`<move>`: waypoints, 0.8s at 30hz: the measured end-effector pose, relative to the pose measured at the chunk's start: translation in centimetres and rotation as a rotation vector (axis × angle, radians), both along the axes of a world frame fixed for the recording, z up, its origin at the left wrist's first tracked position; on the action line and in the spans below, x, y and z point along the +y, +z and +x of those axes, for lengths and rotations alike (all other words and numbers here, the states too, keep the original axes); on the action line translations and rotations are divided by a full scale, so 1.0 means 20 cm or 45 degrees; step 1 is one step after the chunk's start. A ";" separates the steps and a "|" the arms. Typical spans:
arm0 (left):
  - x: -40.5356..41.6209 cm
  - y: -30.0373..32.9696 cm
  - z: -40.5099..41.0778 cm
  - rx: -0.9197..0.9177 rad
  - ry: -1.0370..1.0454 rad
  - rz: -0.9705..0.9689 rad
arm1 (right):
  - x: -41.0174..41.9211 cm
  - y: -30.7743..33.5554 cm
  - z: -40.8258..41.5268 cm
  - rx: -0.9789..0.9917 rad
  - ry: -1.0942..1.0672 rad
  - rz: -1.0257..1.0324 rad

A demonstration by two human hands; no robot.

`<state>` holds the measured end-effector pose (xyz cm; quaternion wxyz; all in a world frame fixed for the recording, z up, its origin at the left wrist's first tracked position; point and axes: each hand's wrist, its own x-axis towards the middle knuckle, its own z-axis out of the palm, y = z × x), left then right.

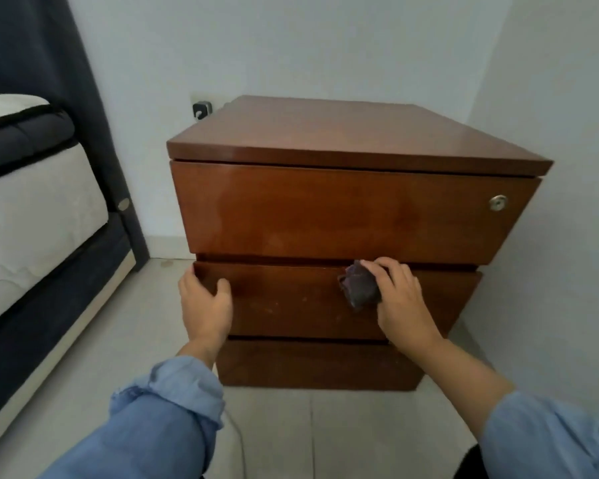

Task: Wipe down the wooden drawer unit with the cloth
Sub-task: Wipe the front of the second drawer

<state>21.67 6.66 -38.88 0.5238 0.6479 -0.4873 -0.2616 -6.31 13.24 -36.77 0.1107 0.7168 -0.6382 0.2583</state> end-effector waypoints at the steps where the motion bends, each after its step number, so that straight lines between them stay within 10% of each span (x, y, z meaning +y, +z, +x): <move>1: -0.01 -0.01 -0.01 -0.010 0.029 -0.014 | 0.02 0.01 -0.05 -0.178 -0.090 -0.009; 16: -0.11 -0.03 -0.19 0.084 0.259 -0.122 | 0.10 0.08 -0.57 -1.483 -0.581 0.140; 24: -0.13 -0.04 -0.11 -0.019 0.209 -0.034 | 0.13 0.07 -0.59 -1.504 -0.521 0.216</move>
